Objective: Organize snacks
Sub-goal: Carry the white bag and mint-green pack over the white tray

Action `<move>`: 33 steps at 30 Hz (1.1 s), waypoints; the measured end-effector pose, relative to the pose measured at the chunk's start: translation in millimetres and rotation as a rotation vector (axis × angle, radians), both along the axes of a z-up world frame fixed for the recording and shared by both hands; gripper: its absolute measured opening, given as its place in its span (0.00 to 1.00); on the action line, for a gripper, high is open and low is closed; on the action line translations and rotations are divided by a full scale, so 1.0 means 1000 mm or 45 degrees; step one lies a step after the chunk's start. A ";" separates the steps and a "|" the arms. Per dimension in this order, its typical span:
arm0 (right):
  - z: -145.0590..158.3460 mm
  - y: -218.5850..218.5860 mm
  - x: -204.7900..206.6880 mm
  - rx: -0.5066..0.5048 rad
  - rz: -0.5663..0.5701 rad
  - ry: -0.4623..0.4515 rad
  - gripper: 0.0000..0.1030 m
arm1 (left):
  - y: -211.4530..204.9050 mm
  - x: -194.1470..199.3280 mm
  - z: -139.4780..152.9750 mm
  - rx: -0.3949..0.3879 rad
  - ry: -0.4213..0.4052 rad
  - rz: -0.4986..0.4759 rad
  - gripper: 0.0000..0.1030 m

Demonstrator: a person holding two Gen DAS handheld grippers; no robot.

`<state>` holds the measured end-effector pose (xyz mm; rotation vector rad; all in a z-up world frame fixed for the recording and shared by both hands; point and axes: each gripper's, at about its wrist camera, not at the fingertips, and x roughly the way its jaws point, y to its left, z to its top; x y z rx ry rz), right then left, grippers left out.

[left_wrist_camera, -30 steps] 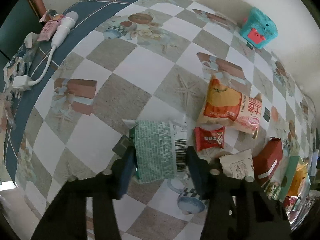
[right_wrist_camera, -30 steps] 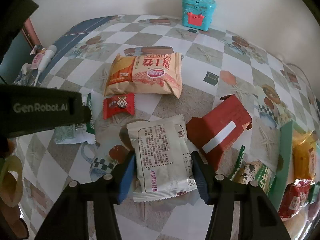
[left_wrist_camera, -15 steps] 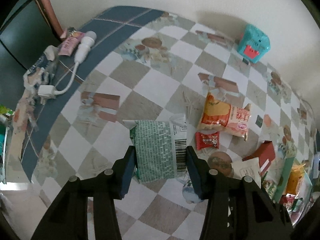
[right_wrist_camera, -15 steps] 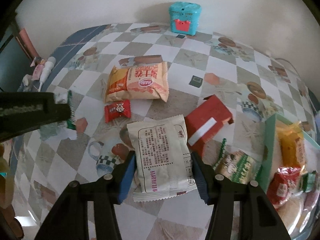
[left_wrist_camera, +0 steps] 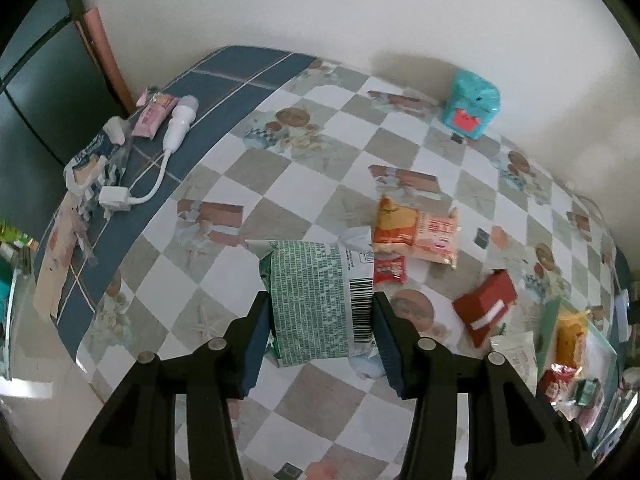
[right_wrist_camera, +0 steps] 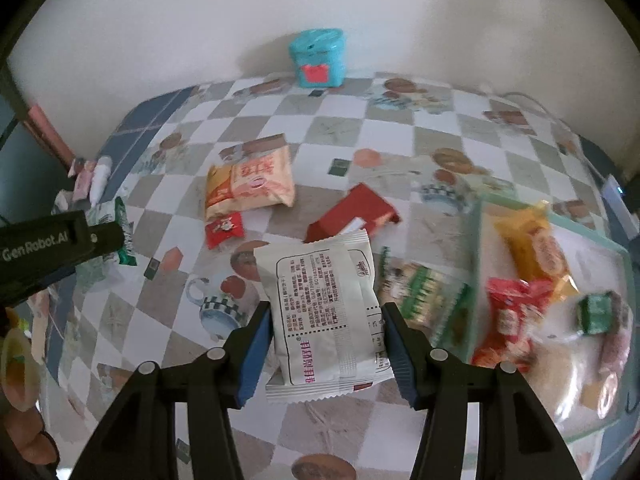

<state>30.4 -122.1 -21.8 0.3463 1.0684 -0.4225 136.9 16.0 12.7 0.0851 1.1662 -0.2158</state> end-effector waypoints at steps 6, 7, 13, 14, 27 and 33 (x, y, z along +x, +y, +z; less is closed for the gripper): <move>0.019 -0.018 -0.026 -0.029 -0.118 -0.004 0.56 | -0.016 -0.018 0.017 -0.026 -0.047 -0.075 0.50; 0.021 -0.022 -0.031 -0.034 -0.143 -0.002 0.56 | -0.018 -0.020 0.019 -0.024 -0.055 -0.084 0.50; 0.034 -0.051 -0.061 -0.025 -0.287 -0.015 0.56 | -0.035 -0.037 0.035 0.003 -0.135 -0.144 0.50; 0.037 -0.057 -0.067 -0.026 -0.319 -0.018 0.56 | -0.037 -0.039 0.037 0.004 -0.144 -0.151 0.50; 0.055 -0.120 -0.121 -0.031 -0.588 -0.045 0.56 | -0.064 -0.060 0.037 -0.040 -0.104 -0.236 0.50; 0.054 -0.142 -0.141 -0.035 -0.686 -0.031 0.56 | -0.079 -0.070 0.032 -0.024 -0.089 -0.283 0.50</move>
